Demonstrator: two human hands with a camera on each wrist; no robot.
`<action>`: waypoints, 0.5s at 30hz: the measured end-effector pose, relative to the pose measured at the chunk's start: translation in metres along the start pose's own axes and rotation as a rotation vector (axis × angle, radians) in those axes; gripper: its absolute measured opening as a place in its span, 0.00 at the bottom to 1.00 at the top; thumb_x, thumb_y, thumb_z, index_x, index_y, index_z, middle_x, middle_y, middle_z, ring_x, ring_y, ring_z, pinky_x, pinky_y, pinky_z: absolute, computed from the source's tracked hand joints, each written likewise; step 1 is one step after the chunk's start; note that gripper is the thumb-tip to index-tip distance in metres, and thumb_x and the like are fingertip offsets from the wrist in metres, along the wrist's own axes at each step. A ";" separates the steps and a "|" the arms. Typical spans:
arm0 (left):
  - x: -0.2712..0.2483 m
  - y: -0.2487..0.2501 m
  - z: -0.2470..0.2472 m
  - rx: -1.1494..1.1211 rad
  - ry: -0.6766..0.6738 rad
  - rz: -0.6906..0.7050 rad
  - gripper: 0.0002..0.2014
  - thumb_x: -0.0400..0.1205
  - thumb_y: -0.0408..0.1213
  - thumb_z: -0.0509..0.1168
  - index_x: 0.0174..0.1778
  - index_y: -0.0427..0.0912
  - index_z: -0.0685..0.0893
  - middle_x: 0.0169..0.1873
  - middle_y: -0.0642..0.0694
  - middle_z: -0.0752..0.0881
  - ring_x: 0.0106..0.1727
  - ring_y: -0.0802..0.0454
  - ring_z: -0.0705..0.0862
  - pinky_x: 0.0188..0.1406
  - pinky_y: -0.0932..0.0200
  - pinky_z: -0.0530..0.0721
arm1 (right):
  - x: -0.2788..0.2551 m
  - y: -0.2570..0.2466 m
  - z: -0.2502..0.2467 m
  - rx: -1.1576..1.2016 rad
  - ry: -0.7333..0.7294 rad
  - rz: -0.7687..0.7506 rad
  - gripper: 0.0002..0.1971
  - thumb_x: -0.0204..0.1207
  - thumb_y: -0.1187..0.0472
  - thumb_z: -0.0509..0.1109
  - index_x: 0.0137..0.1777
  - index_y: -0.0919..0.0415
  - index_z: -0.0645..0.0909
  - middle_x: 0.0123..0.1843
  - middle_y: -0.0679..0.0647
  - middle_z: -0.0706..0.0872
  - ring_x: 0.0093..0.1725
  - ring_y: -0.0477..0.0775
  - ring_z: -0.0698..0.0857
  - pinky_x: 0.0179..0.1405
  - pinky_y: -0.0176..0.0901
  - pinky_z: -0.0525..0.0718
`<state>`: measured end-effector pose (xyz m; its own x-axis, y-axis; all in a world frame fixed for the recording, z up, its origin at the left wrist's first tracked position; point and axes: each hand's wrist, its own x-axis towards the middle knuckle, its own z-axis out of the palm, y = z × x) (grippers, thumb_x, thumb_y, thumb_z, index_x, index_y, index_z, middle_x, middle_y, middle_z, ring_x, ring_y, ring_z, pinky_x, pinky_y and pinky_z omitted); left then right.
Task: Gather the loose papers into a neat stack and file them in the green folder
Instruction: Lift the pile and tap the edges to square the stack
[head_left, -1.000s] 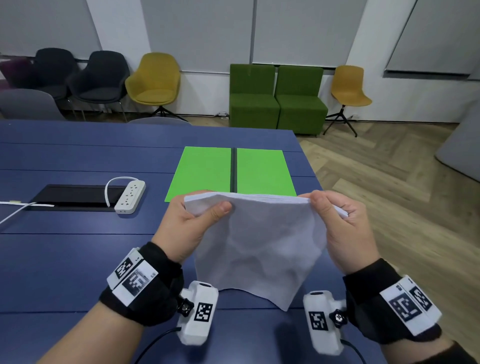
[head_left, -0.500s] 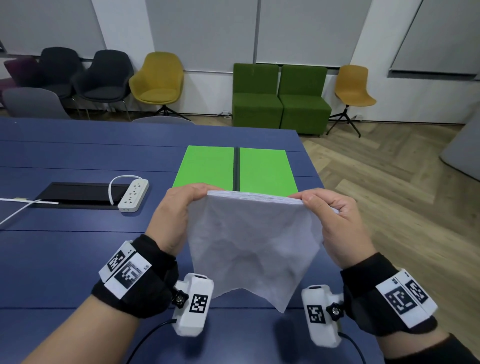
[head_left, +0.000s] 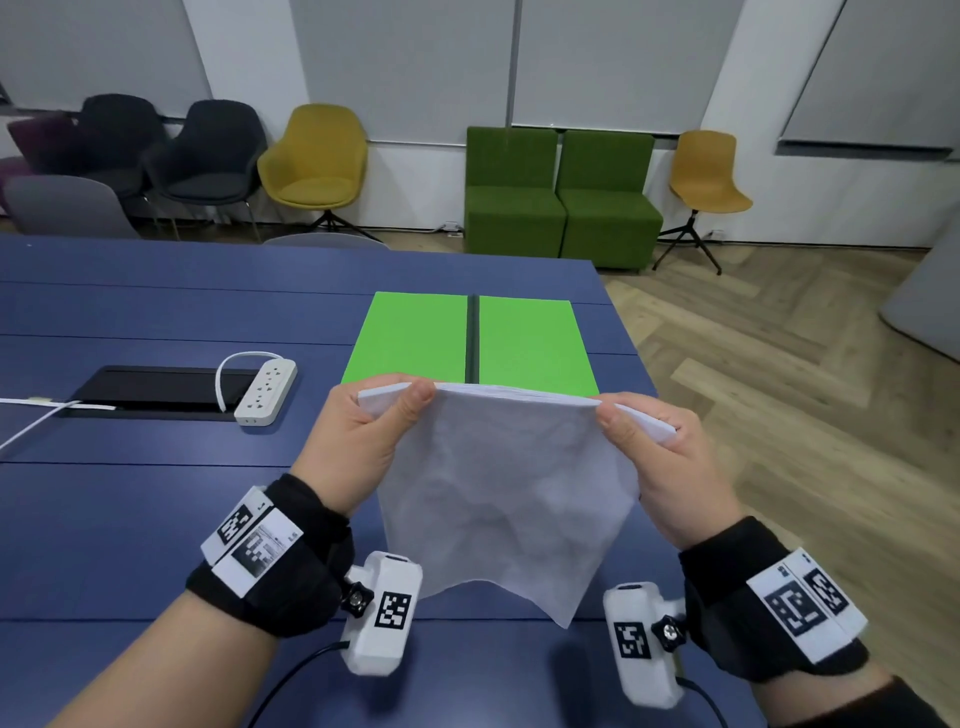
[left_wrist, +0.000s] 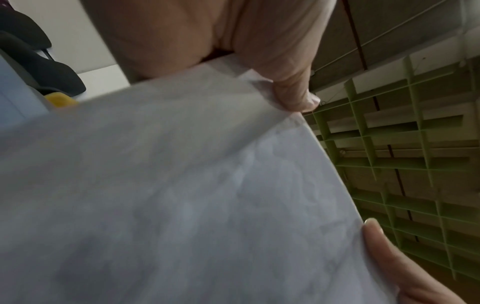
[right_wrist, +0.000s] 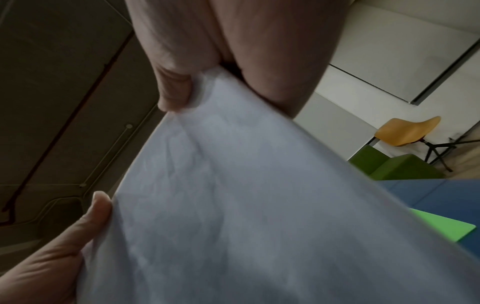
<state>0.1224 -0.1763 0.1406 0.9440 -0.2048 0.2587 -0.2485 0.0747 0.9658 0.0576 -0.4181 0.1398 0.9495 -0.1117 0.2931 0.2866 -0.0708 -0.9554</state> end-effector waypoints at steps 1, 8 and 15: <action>-0.002 -0.003 0.000 0.004 -0.014 0.023 0.30 0.65 0.66 0.71 0.35 0.38 0.88 0.33 0.47 0.85 0.34 0.56 0.81 0.33 0.66 0.80 | -0.001 0.001 0.001 0.011 -0.001 0.008 0.34 0.68 0.37 0.72 0.44 0.77 0.82 0.39 0.62 0.80 0.41 0.56 0.77 0.44 0.51 0.72; -0.009 -0.002 0.007 -0.040 -0.015 0.074 0.10 0.77 0.41 0.67 0.39 0.39 0.90 0.31 0.55 0.88 0.33 0.64 0.83 0.35 0.73 0.80 | 0.000 -0.002 0.006 0.021 0.039 -0.027 0.31 0.70 0.40 0.72 0.32 0.74 0.76 0.31 0.60 0.71 0.33 0.61 0.69 0.36 0.50 0.68; -0.022 -0.035 0.001 -0.056 -0.045 -0.026 0.17 0.64 0.32 0.81 0.40 0.60 0.92 0.39 0.58 0.93 0.42 0.64 0.90 0.43 0.69 0.85 | -0.017 0.033 0.006 -0.040 0.033 0.109 0.15 0.70 0.75 0.74 0.38 0.51 0.90 0.39 0.45 0.93 0.40 0.40 0.89 0.43 0.32 0.86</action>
<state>0.1104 -0.1756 0.1012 0.9388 -0.2512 0.2357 -0.2105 0.1231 0.9698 0.0512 -0.4130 0.1029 0.9699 -0.1536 0.1891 0.1759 -0.0954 -0.9798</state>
